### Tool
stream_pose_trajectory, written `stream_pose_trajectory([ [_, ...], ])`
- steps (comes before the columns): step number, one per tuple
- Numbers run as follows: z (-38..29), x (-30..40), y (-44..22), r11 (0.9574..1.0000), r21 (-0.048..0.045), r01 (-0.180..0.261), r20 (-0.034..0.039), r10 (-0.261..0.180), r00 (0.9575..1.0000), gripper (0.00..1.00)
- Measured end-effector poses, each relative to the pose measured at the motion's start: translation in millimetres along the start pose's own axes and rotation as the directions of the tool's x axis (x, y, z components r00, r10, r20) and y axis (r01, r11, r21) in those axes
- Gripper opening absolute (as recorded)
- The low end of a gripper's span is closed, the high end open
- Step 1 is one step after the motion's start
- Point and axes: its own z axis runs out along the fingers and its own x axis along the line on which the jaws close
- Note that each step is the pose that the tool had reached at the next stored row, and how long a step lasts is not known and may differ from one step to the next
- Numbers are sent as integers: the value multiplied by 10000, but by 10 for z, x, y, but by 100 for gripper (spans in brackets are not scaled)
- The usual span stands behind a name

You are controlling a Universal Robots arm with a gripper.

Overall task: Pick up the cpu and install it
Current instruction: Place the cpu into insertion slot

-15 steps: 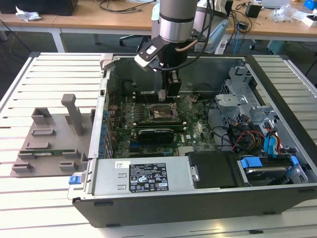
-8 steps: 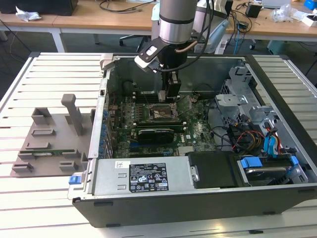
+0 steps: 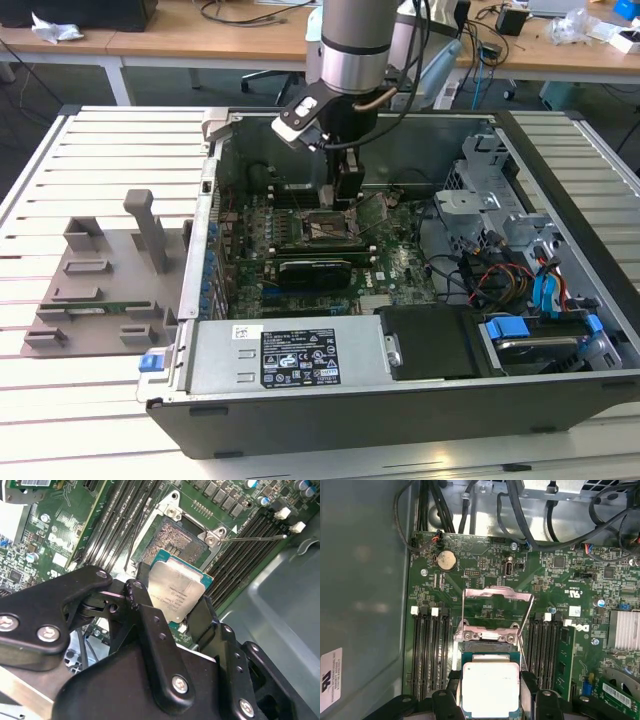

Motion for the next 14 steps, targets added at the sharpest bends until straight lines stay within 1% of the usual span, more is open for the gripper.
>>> stream_pose_trajectory([
  [3, 44, 3, -17, 10000, 1, -1, -1, 1, 10000, 55],
  [5, 69, 5, -39, 10000, 2, 0, 0, 0, 10000, 55],
  [6, 97, 7, -46, 10000, 1, -1, -1, 1, 10000, 55],
  [7, 125, 8, -47, 10000, 1, -3, 0, 3, 10000, 55],
  [10, 167, 10, -51, 10000, 3, -53, 8, 53, 10000, 55],
  [14, 238, 13, -59, 10000, 4, -90, 8, 90, 10000, 55],
])
